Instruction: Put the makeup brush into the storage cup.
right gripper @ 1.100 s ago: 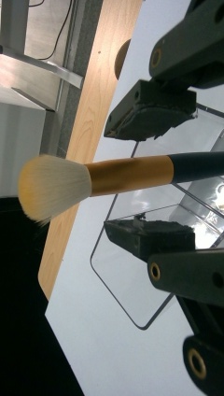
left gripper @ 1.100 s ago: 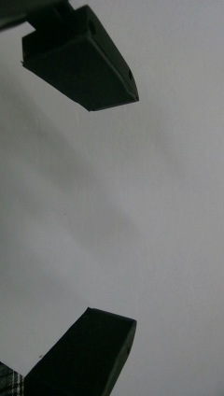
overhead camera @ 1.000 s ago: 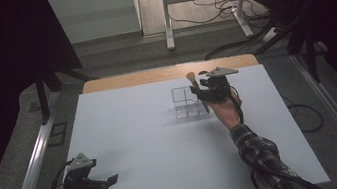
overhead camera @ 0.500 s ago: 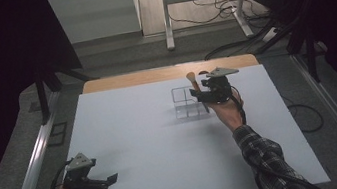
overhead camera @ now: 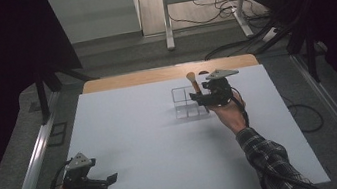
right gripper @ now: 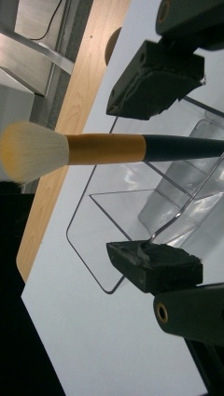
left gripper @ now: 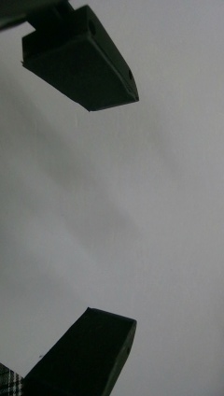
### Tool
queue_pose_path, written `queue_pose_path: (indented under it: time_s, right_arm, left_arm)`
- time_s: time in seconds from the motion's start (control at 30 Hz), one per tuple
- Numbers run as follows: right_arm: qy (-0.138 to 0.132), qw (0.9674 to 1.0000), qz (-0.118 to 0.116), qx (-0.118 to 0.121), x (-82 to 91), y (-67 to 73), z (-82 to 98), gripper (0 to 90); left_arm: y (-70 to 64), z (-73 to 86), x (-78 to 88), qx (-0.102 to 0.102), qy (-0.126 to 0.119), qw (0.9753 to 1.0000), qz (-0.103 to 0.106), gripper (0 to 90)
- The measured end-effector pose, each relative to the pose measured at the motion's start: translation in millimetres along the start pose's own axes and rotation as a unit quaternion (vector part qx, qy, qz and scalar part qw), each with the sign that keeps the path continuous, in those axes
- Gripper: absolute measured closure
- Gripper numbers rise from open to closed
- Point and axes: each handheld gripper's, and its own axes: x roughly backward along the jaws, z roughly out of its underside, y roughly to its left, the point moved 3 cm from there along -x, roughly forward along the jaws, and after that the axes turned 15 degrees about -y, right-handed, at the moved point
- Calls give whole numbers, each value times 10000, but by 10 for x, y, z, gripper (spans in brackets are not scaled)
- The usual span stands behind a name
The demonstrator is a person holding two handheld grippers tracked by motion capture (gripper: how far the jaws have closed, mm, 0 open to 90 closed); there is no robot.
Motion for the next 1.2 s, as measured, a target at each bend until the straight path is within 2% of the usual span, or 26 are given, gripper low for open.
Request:
queue_pose_path:
  time_s: [0.4,0.7,1.2]
  right_arm:
    - [17,10000,46,85,85,50,-34,171]
    - [76,9998,93,150,160,82,-43,133]
    - [169,9996,27,218,246,147,-35,83]
  left_arm:
    - [-1,0,0,-4,1,10000,-3,0]
    - [-2,-2,5,8,-14,10000,-6,0]
    - [-7,-6,11,36,-3,10000,3,0]
